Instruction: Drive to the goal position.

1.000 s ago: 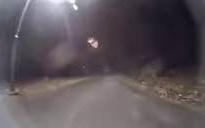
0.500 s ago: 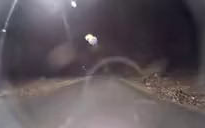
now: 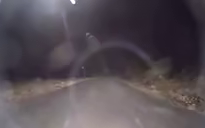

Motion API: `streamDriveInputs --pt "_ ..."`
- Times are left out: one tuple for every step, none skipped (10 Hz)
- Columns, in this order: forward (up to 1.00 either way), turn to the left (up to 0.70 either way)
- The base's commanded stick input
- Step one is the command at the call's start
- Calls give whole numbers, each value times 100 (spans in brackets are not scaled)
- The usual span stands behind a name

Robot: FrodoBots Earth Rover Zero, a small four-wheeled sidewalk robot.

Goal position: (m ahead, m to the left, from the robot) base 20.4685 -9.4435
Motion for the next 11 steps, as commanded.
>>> streamDriveInputs --pt "100 0" --pt "100 0" --pt "100 0" --pt "100 0" --pt "100 0" --pt "100 0" --pt "100 0" --pt "100 0" --pt "100 -3" --pt "100 -3" --pt "100 -3"
